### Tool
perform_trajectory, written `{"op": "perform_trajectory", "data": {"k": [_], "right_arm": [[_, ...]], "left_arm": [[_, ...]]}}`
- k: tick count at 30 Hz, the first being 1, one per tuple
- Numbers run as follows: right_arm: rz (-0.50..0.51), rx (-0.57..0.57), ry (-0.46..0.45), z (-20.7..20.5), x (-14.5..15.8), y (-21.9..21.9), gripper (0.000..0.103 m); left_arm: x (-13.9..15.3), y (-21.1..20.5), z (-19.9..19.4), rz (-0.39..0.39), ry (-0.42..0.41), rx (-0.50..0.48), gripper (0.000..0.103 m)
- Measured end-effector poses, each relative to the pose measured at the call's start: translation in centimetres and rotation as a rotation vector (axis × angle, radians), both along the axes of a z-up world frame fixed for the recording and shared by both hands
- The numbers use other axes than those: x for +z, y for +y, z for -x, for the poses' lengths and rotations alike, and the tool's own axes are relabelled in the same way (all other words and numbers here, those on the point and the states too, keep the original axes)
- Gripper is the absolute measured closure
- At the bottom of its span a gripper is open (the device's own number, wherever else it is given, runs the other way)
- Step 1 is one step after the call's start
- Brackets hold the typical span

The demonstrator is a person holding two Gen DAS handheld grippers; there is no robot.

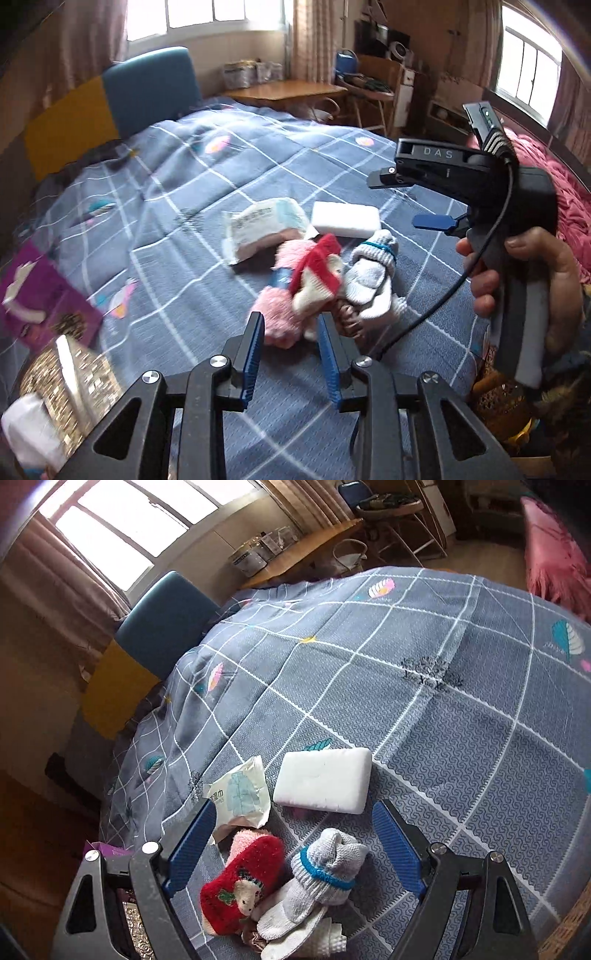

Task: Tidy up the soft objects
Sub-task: 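Lower the left gripper onto the red fuzzy sock and grasp it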

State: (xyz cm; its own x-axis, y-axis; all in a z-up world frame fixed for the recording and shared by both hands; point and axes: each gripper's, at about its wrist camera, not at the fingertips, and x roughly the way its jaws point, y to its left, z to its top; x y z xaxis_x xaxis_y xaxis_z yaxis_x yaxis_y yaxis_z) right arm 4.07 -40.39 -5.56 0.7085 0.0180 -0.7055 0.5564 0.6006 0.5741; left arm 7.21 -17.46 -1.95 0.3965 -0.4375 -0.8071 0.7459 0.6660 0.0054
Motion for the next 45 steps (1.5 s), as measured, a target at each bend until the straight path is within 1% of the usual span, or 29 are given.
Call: {"op": "perform_trajectory", "data": {"k": [3, 6, 10, 12, 15, 18, 19, 20, 21, 22, 25, 27, 28, 30, 31, 36, 40, 41, 43, 44, 45], "right_arm": [[-0.051, 0.001, 0.007, 0.0, -0.8, -0.4, 0.016], [-0.064, 0.01, 0.017, -0.3, -1.1, -0.3, 0.016], [-0.095, 0.003, 0.017, -0.2, -1.4, -0.7, 0.015], [-0.121, -0.001, 0.015, -0.2, -1.6, -0.9, 0.015], [-0.139, -0.006, 0.009, 0.0, -1.7, -1.0, 0.015], [-0.141, 0.001, 0.011, -0.2, -1.8, -1.0, 0.015], [-0.141, 0.003, 0.013, -0.2, -1.8, -0.9, 0.015], [-0.142, 0.003, 0.014, -0.2, -1.8, -1.0, 0.015], [-0.143, 0.002, 0.016, -0.2, -1.9, -1.0, 0.015], [-0.147, 0.001, 0.018, -0.3, -2.0, -1.0, 0.015], [-0.152, -0.004, 0.02, -0.4, -2.2, -1.1, 0.015], [-0.157, 0.003, 0.027, -0.6, -2.4, -1.1, 0.015], [-0.162, 0.008, 0.031, -0.7, -2.5, -1.0, 0.015], [-0.172, 0.015, 0.036, -0.9, -2.7, -1.0, 0.015], [-0.176, 0.015, 0.038, -0.9, -2.8, -1.0, 0.015], [-0.19, 0.011, 0.04, -0.8, -3.1, -1.1, 0.014], [-0.186, 0.018, 0.045, -1.0, -3.2, -1.0, 0.014], [-0.189, 0.017, 0.046, -1.0, -3.3, -1.0, 0.014], [-0.188, 0.019, 0.05, -1.1, -3.3, -1.0, 0.014], [-0.186, 0.023, 0.052, -1.2, -3.3, -1.0, 0.014], [-0.186, 0.028, 0.054, -1.3, -3.4, -0.9, 0.014]], "left_arm": [[-1.1, -2.6, -0.7, -0.021, 0.029, -0.041, 0.072], [-2.0, -4.7, -1.3, -0.033, 0.052, -0.077, 0.068], [-3.3, -7.1, -2.1, -0.077, 0.058, -0.099, 0.067], [-3.8, -8.0, -2.5, -0.097, 0.054, -0.111, 0.067], [-4.7, -8.8, -3.5, -0.142, 0.046, -0.098, 0.067], [-5.0, -8.9, -3.8, -0.125, 0.075, -0.119, 0.067], [-5.0, -8.8, -3.8, -0.12, 0.076, -0.13, 0.07], [-5.0, -8.7, -3.7, -0.111, 0.069, -0.137, 0.087], [-4.8, -8.4, -3.5, -0.102, 0.055, -0.143, 0.091], [-4.6, -8.2, -3.3, -0.095, 0.05, -0.15, 0.091], [-4.8, -7.6, -2.9, -0.086, 0.078, -0.172, 0.091], [-5.1, -7.6, -2.6, -0.092, 0.081, -0.19, 0.083], [-5.1, -7.7, -2.5, -0.105, 0.075, -0.19, 0.076], [-5.2, -8.0, -2.5, -0.115, 0.08, -0.197, 0.073], [-5.3, -8.2, -2.5, -0.122, 0.079, -0.201, 0.07], [-5.7, -8.8, -3.0, -0.146, 0.09, -0.212, 0.066], [-6.4, -9.4, -3.3, -0.165, 0.113, -0.22, 0.067], [-6.6, -9.5, -3.3, -0.166, 0.122, -0.223, 0.072], [-6.8, -9.2, -3.3, -0.154, 0.114, -0.208, 0.084], [-6.8, -9.0, -3.4, -0.142, 0.113, -0.2, 0.087], [-6.8, -8.6, -3.6, -0.124, 0.119, -0.187, 0.089]]}}
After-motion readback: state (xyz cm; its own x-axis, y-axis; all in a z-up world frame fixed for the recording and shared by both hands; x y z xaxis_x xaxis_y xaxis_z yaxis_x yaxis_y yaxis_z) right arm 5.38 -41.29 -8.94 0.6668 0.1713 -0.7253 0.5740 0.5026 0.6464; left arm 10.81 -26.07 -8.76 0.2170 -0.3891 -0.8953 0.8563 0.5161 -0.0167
